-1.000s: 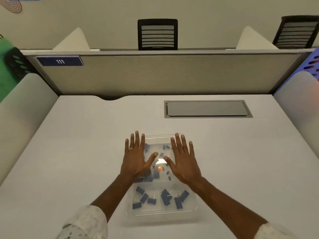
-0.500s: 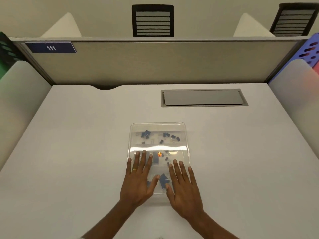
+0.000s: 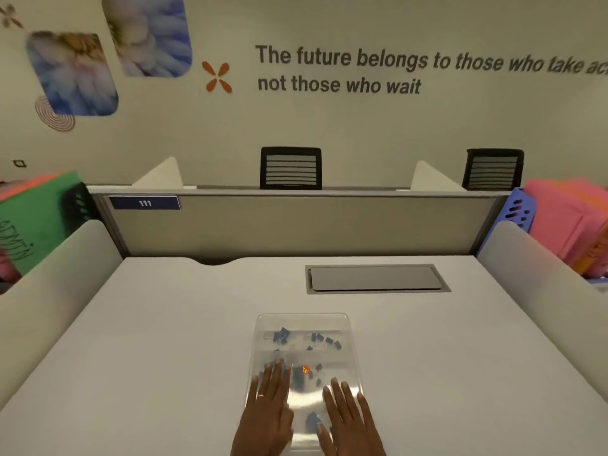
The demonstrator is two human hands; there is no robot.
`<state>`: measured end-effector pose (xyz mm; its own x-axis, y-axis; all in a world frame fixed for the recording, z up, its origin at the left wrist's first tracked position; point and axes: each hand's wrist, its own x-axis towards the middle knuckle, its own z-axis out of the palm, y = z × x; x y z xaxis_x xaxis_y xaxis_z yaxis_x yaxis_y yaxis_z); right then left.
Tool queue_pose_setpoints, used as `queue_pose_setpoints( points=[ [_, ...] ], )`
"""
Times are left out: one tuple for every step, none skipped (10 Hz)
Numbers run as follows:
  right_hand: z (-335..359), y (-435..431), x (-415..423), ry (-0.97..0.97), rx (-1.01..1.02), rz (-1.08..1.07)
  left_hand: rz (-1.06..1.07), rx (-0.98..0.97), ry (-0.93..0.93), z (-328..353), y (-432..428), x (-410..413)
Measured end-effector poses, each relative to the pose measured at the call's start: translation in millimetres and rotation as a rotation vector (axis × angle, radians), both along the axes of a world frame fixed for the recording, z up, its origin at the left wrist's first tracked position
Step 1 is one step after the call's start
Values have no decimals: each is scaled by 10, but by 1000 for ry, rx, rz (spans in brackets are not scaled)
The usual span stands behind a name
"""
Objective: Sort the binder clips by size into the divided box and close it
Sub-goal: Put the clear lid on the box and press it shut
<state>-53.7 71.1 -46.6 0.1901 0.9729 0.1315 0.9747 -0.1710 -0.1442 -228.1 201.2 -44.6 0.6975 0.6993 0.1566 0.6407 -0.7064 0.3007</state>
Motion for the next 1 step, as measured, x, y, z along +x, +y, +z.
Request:
queue_pose_setpoints(
  points=[
    [59,142,-13,-20,183,-9,-10,159,-110,-87,156,31]
  ],
)
